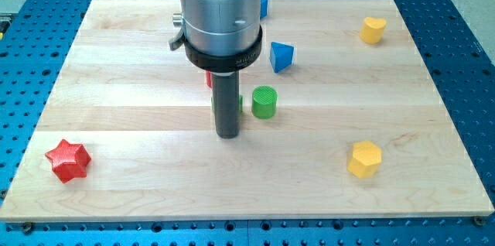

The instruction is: Make a group of red blocks and green blocks at the center

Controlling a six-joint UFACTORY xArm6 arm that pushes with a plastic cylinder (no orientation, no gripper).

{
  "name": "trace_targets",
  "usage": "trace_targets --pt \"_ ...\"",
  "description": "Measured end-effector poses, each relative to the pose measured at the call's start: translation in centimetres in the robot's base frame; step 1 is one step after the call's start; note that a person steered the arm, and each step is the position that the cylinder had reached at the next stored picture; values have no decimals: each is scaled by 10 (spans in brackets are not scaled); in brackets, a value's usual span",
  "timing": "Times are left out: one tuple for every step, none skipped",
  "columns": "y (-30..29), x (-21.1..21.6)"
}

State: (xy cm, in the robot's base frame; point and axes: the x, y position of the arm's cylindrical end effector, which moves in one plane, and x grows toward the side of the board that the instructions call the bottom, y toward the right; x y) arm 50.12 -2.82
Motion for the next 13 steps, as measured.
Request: trace_targets --pt "4 29" --pt "72 29" --pt "64 -4" --pt "46 -7" --pt "72 -13" --pt "39 -38" --pt "42 2" --pt "30 39" --pt "-8 13" --pt "-19 -13" --pt "-24 -19" --pt "-53 73" --pt "-169 117"
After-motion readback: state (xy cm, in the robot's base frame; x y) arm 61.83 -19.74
